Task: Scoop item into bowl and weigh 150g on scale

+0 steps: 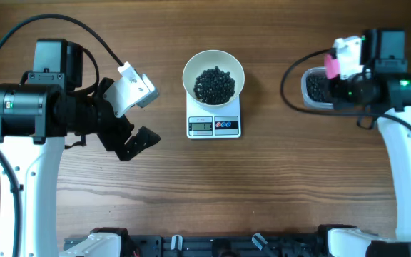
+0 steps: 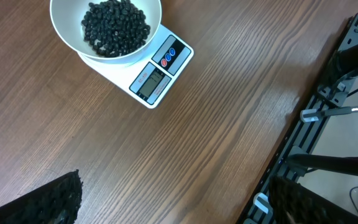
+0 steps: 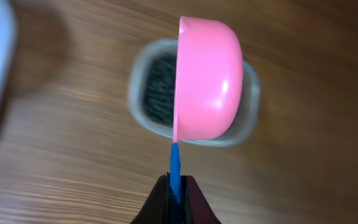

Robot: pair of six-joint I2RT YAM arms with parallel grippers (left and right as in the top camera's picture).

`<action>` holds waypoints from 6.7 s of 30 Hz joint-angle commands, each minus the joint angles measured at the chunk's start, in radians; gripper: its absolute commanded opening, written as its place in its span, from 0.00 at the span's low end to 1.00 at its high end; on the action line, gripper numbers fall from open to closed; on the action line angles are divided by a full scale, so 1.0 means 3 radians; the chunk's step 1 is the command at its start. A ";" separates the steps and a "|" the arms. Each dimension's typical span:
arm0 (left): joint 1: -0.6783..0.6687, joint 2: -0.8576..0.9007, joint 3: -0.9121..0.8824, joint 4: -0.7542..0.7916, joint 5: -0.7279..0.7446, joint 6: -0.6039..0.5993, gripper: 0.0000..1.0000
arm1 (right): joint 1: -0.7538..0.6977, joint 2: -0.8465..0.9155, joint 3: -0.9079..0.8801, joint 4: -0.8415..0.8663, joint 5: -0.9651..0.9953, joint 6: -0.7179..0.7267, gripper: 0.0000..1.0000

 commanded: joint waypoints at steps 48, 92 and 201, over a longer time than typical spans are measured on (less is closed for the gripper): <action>0.0022 -0.0031 0.0037 -0.0003 -0.0009 0.0041 1.00 | -0.0712 0.1286 -0.0036 0.0001 -0.1620 -0.0258 0.04; 0.0022 -0.0031 0.0037 -0.0003 -0.0009 0.0041 1.00 | -0.1565 0.1666 -0.0036 -0.0601 -0.3260 -0.0904 0.04; 0.0022 -0.0031 0.0037 -0.0003 -0.0009 0.0041 1.00 | 0.1893 0.1214 0.0882 0.0526 0.0505 -0.0525 0.04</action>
